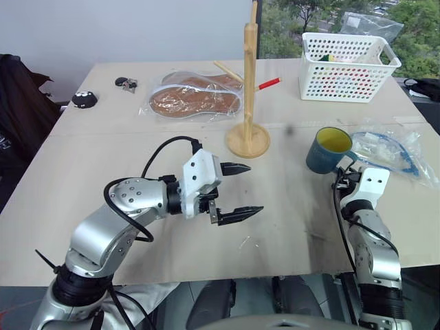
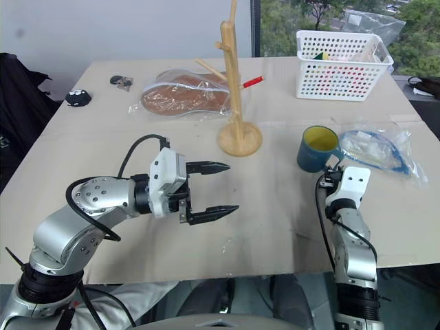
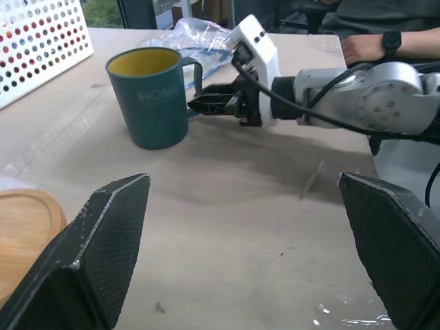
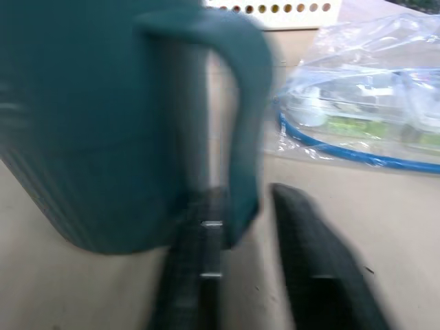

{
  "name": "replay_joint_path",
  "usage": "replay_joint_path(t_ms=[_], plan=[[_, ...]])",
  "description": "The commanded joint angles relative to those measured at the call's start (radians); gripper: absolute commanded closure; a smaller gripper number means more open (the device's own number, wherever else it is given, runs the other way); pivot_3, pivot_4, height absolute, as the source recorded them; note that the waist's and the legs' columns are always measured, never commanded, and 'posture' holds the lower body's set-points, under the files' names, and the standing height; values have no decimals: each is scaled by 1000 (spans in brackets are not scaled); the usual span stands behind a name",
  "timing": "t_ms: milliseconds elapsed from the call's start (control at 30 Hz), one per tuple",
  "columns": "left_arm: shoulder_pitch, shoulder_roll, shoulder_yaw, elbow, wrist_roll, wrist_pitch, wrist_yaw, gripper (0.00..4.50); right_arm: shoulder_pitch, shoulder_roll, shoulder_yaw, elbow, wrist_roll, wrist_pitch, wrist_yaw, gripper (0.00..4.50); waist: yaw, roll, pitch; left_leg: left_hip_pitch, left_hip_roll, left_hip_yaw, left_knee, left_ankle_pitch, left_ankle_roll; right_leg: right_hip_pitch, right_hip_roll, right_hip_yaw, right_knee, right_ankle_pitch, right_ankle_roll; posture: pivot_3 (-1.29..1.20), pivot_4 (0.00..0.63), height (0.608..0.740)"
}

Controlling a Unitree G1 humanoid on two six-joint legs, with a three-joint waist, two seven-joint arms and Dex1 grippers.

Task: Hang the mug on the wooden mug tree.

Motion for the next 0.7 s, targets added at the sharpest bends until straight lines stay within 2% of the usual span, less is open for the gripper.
replay_joint_path(t_ms=[33, 167, 233, 367, 533, 700], plan=[[25, 11, 29, -7, 7, -35, -7, 0, -31, -22, -7, 23, 17, -56, 36, 4417, -1, 0, 0, 0, 0, 0, 0, 0, 0, 0, 0, 0, 0, 0, 0, 0, 150, 740], [104, -15, 51, -10, 24, -91, 6, 0, -65, -60, -8, 52, 33, -75, 94, 4417, -3, 0, 0, 0, 0, 1, 0, 0, 0, 0, 0, 1, 0, 0, 0, 0, 150, 740], [141, -72, 64, -2, 33, -121, 65, 0, -85, -106, -4, 58, 53, -71, 163, 4417, -1, 0, 0, 0, 0, 1, 0, 0, 0, 0, 0, 1, 0, 0, 0, 0, 150, 740], [192, -228, 66, -2, 68, -182, 207, 0, -187, -265, 18, 106, 104, -82, 407, 4417, 1, 0, 1, 0, -1, 3, 1, 0, 1, 1, -1, 2, -1, 0, 0, 0, 150, 740], [273, -427, 57, -59, 144, -299, 388, 0, -544, -506, 99, 406, 107, -223, 844, 4417, -9, 0, 2, 2, 0, 4, 2, -1, 3, 2, -1, 2, -1, 0, 0, 0, 150, 740], [264, -495, 41, -75, 203, -360, 466, 0, -905, -555, 188, 830, 30, -427, 1108, 4417, -14, -1, 2, 1, 1, 5, 1, -1, 2, 3, 0, -1, -3, 0, 0, 0, 150, 740]])
